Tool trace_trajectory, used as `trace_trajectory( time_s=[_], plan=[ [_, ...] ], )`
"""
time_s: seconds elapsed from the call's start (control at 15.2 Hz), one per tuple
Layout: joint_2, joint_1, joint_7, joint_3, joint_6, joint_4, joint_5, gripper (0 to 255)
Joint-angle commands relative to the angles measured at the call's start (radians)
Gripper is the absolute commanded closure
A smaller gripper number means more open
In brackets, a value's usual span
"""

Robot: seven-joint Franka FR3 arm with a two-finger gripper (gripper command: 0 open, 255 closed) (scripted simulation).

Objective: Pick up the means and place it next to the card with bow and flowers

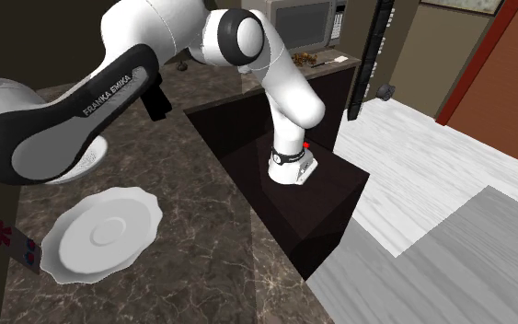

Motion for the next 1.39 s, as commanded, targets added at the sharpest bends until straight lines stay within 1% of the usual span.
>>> trace_trajectory(
  time_s=[0.0,0.66,1.32],
  plan=[
    [0.001,-0.002,0.005,-0.002,0.027,-0.026,-0.004,255],
    [0.032,-0.003,0.029,-0.018,0.140,-0.111,-0.028,255],
    [0.082,0.005,0.056,-0.041,0.242,-0.164,-0.058,255]
  ],
)
